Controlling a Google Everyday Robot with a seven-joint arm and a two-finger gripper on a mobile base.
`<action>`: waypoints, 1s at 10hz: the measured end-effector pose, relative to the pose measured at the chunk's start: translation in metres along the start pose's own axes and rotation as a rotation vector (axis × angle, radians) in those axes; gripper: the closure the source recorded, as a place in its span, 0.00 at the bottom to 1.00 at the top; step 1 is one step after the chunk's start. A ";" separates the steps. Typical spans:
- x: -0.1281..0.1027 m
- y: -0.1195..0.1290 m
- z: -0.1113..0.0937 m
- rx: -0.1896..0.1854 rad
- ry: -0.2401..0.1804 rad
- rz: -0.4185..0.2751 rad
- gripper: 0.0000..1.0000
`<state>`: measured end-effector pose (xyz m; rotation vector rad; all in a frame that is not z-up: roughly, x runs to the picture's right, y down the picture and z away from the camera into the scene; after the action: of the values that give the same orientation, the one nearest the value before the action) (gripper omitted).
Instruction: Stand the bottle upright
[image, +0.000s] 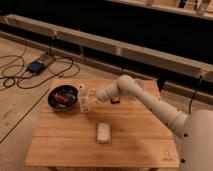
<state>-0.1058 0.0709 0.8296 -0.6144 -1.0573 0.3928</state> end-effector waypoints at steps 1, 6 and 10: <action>0.005 0.001 0.000 -0.001 -0.002 0.002 1.00; 0.023 0.007 0.001 -0.020 0.010 0.005 0.84; 0.028 0.006 0.001 -0.024 0.019 0.009 0.44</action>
<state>-0.0945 0.0923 0.8456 -0.6429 -1.0423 0.3816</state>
